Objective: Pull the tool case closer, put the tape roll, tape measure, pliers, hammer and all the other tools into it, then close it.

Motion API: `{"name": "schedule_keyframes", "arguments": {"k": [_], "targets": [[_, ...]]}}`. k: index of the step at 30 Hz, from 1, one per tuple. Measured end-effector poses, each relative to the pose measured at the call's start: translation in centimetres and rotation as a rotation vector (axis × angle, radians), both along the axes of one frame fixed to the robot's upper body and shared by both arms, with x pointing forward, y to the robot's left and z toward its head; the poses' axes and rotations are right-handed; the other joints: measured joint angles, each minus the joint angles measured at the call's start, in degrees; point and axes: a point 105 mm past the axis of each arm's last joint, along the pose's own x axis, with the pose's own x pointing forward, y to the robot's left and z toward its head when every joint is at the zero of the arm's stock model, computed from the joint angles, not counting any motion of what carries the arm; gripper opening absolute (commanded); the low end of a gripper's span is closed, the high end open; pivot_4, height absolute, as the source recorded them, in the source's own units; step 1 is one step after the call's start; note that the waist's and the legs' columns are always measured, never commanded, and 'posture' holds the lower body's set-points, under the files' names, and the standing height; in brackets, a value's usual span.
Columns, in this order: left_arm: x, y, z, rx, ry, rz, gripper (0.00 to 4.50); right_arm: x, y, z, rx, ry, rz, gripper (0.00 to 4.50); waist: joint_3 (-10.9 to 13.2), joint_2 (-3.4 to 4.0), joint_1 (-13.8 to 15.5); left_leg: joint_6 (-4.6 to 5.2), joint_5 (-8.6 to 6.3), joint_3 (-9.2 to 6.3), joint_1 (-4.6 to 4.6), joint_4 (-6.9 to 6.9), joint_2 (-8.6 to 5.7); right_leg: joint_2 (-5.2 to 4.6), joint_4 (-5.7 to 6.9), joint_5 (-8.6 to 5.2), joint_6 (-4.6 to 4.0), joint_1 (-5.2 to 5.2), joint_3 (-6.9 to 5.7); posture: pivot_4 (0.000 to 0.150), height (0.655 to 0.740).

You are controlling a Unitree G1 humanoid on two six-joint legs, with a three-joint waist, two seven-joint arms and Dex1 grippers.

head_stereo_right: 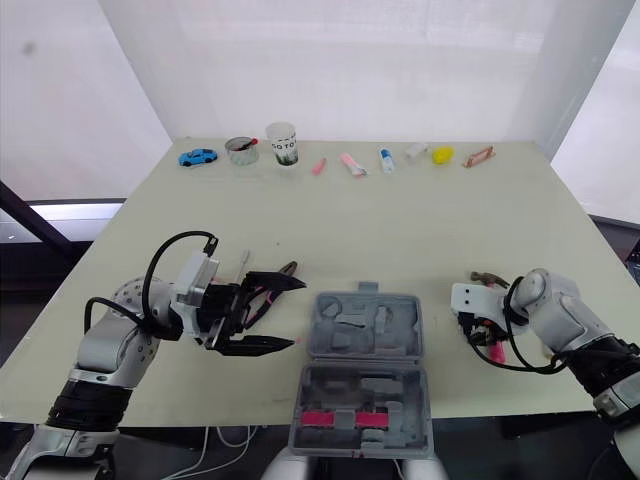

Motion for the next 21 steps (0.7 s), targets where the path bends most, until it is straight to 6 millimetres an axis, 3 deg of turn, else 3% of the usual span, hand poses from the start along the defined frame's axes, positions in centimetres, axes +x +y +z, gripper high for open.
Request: {"name": "schedule_keyframes", "arguments": {"k": [4,10,12,15,18,21], "targets": [[-0.1,0.0,0.1,-0.015,0.014,-0.007,4.50,0.0,0.0,0.1,-0.008,0.011,0.017,0.04,0.00,0.00,0.00,0.00,0.00,-0.01,0.00,0.02,0.00,0.00,0.02,0.00,0.00,0.00,0.00,0.150,0.7400],[-0.1,0.3,0.2,-0.021,0.004,0.006,4.50,0.6,0.3,2.0,-0.055,-0.015,0.095,0.04,0.04,0.06,-0.15,0.00,0.00,0.01,0.02,0.06,0.00,0.00,0.05,0.00,0.00,0.00,0.01,0.150,0.7400],[-0.2,0.4,-0.1,-0.027,0.007,0.021,4.50,1.4,1.8,4.5,-0.084,-0.061,0.188,0.04,0.12,0.19,-0.47,0.00,0.00,0.02,0.04,0.06,0.02,0.02,0.13,0.00,0.00,-0.04,0.04,0.150,0.7400],[0.0,1.0,-0.2,-0.041,0.005,0.073,4.50,2.0,4.8,6.4,-0.065,-0.087,0.279,0.04,0.12,0.20,-0.53,0.00,0.00,-0.01,0.08,0.07,0.08,0.09,0.30,-0.01,-0.03,-0.06,0.02,0.150,0.7400],[0.2,2.0,-0.4,-0.062,0.016,0.152,4.50,2.1,9.0,7.3,-0.027,-0.058,0.374,0.04,0.13,0.21,-0.54,-0.01,0.01,-0.03,0.05,0.12,0.08,0.10,0.61,-0.04,-0.10,-0.20,0.03,0.150,0.7400],[-0.1,3.1,-1.1,-0.062,0.045,0.217,4.50,2.6,11.8,7.9,-0.025,-0.058,0.436,0.04,0.15,0.24,-0.19,-0.02,0.01,-0.05,0.03,0.15,0.09,0.08,0.67,-0.06,-0.12,-0.23,-0.02,0.150,0.7400]]}}
